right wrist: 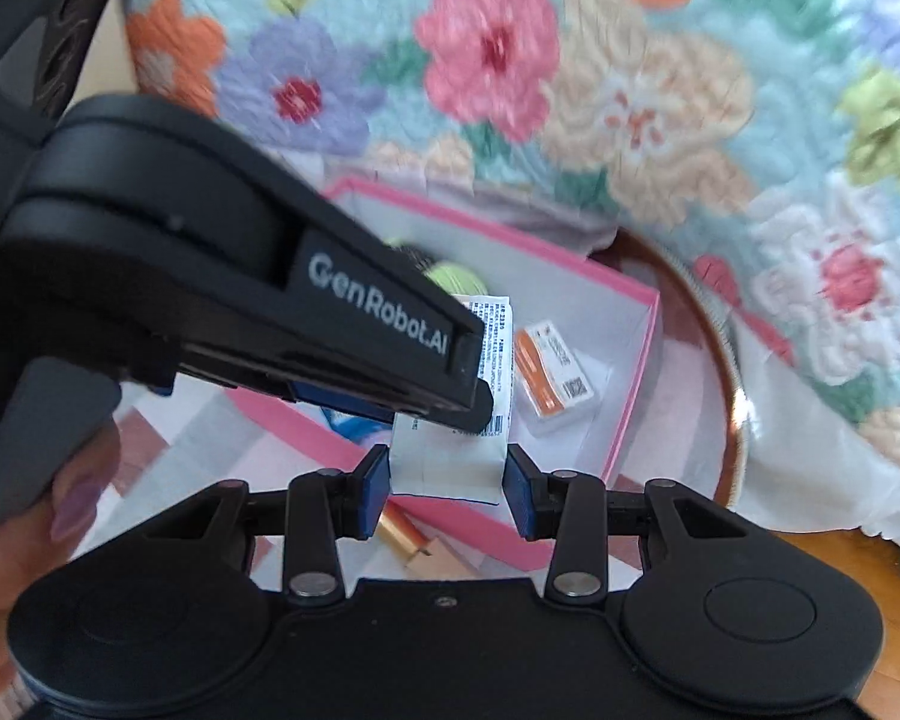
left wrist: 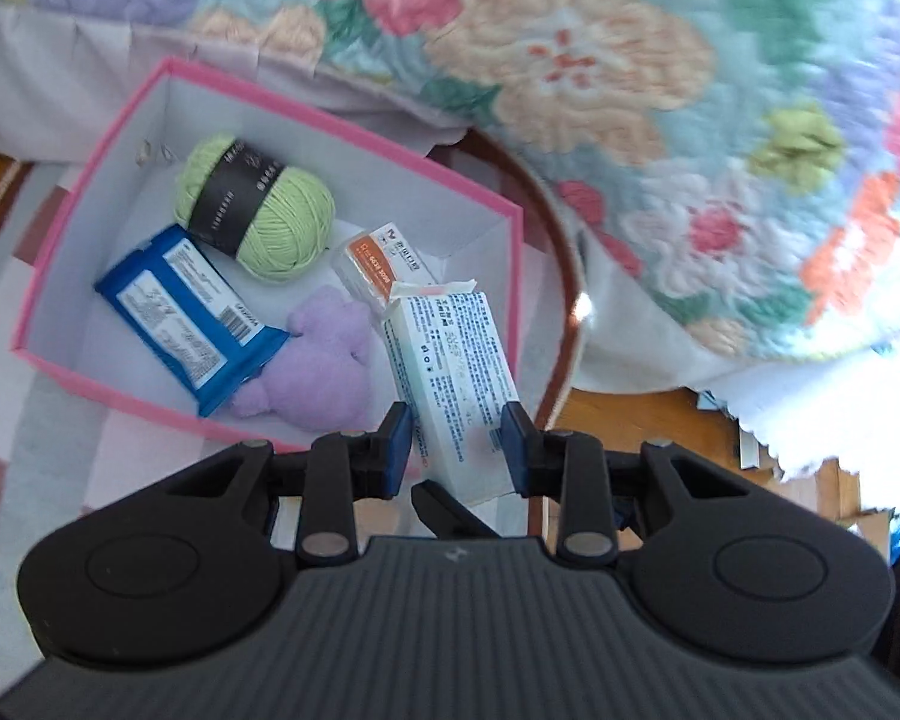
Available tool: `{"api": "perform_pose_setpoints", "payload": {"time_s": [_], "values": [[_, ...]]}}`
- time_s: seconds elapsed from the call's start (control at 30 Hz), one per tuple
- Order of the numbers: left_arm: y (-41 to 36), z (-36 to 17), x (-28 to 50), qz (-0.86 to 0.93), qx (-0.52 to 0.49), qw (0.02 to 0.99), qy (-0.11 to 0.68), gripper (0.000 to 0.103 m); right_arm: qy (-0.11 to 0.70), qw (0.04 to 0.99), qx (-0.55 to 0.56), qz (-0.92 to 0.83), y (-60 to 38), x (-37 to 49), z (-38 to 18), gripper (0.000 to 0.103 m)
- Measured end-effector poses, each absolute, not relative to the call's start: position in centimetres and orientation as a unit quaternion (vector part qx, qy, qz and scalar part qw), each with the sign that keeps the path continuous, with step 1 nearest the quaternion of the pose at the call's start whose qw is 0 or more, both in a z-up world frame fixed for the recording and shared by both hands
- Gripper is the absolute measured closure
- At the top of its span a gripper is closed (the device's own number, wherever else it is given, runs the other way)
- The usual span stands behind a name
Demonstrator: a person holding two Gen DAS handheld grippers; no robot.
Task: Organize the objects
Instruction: 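Lower the held white packet into the pink box with the left tool, then open the left tool to release the white packet and withdraw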
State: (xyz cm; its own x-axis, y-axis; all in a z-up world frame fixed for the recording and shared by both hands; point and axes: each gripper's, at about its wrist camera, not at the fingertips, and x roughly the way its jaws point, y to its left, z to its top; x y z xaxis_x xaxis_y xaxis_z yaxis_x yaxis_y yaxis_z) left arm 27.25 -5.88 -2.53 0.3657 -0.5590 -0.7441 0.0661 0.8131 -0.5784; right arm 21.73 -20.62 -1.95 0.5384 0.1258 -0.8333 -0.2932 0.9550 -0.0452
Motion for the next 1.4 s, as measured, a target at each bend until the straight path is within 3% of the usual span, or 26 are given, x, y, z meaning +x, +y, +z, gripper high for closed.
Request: {"api": "perform_pose_setpoints", "payload": {"time_s": [0.37, 0.9, 1.07, 1.4], "values": [[-6.3, -11.3, 33.0, -0.206, -0.33, 0.702, 0.597, 0.072, 0.562, 0.815, -0.123, 0.077, -20.9, 28.3, -7.6, 0.058], [-8.2, -15.1, 34.6, -0.19, -0.315, 0.678, 0.636, 0.073, 0.609, 0.783, -0.108, 0.069, -22.0, 30.4, -12.1, 0.057], [-8.3, -13.7, 34.1, -0.201, -0.303, 0.686, 0.63, 0.073, 0.584, 0.798, -0.136, 0.059, -22.1, 29.3, -11.3, 0.05], [-6.9, -4.9, 29.7, -0.217, -0.167, 0.76, 0.59, 0.07, 0.493, 0.861, -0.05, 0.113, -25.0, 21.8, -5.7, 0.049]]}}
